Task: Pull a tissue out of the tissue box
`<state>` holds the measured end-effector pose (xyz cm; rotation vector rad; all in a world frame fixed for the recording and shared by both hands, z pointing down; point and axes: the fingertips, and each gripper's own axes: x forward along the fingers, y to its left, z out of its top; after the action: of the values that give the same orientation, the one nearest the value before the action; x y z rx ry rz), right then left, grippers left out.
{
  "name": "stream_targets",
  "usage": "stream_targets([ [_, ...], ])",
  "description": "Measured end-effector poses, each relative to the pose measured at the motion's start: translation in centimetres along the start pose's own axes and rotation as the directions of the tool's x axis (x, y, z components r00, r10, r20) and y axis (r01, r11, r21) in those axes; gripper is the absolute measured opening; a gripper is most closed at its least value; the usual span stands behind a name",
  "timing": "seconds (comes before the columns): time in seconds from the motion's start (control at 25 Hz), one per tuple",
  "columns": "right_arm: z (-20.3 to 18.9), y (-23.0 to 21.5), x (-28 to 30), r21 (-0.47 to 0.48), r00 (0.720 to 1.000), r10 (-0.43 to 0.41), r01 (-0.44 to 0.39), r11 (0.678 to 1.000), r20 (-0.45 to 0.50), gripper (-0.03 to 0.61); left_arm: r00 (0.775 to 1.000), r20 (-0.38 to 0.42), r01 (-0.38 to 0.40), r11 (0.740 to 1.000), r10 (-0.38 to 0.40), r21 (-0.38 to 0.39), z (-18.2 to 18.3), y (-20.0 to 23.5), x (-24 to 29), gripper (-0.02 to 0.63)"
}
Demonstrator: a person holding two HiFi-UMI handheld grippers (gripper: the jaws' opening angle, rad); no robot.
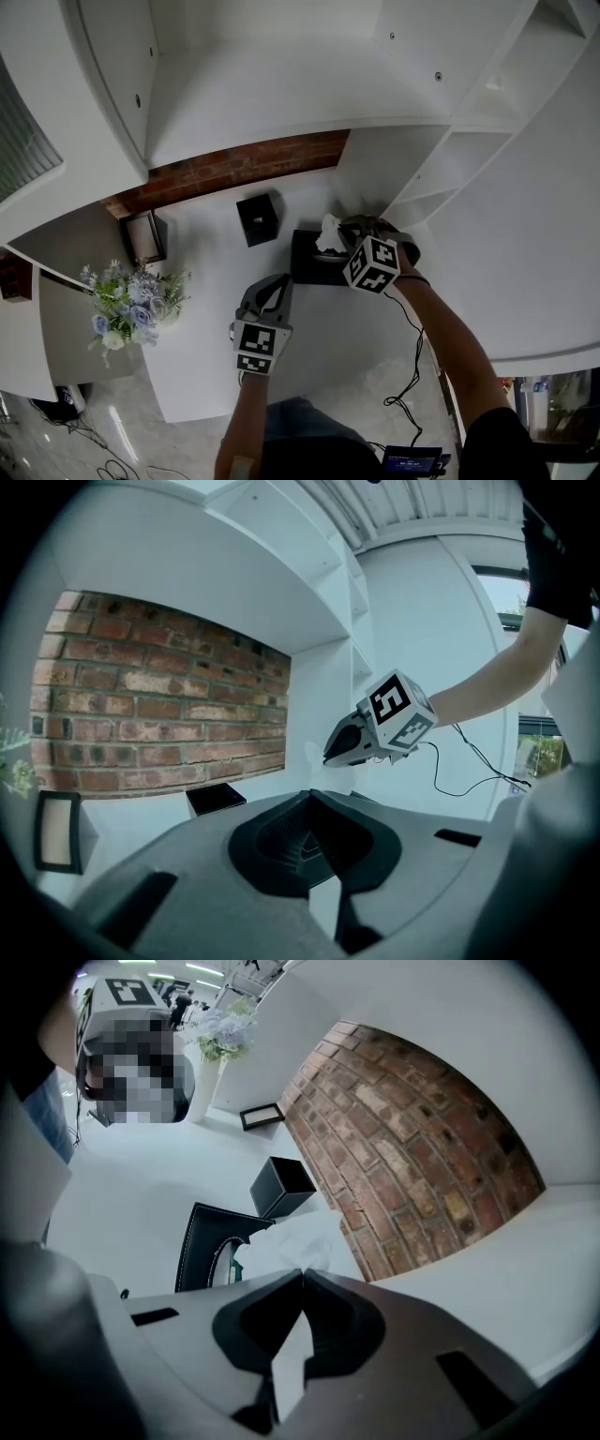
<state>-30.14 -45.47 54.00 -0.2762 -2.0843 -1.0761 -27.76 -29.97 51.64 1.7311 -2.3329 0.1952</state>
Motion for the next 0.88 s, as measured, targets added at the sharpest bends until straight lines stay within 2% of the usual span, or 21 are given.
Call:
stream_targets([
  [0.12,0.8,-0.6,-1.3,0.058,0.999,-0.035,0.032,0.998,0.040,0.000,1.000,0.009,0.001,1.000,-0.001,0.005,0.5,0.1,0.0,0.009],
  [0.28,2.1,-1.3,-4.1,0.190,0.987,-0.098,0.073,0.979,0.127,0.000,1.000,0.022,-0.004,1.000,0.004,0.007,1.2,0.5,-0.1,0.009],
  [0.36,2.6,-1.9,-6.0,0.282,0.972,-0.150,0.095,0.955,0.180,0.000,1.000,0.029,-0.011,1.000,0.011,0.007,1.7,0.8,-0.1,0.009],
  [0.44,2.8,-2.6,-8.1,0.391,0.949,-0.217,0.114,0.913,0.229,0.000,0.999,0.037,-0.021,1.000,0.020,0.009,2.1,1.1,-0.1,0.009],
  [0.64,1.9,-3.8,-13.2,0.651,0.877,-0.385,0.115,0.751,0.288,0.000,0.998,0.061,-0.032,0.999,0.031,0.015,3.4,1.6,-0.1,0.009],
  [0.76,0.7,-4.5,-16.2,0.789,0.818,-0.496,0.089,0.608,0.290,0.000,0.997,0.070,-0.034,0.999,0.032,0.029,4.3,1.6,0.0,0.009],
  [0.88,-0.5,-4.6,-18.8,0.876,0.758,-0.593,0.062,0.478,0.271,0.000,0.996,0.081,-0.031,0.999,0.028,0.036,5.2,1.3,0.0,0.009],
])
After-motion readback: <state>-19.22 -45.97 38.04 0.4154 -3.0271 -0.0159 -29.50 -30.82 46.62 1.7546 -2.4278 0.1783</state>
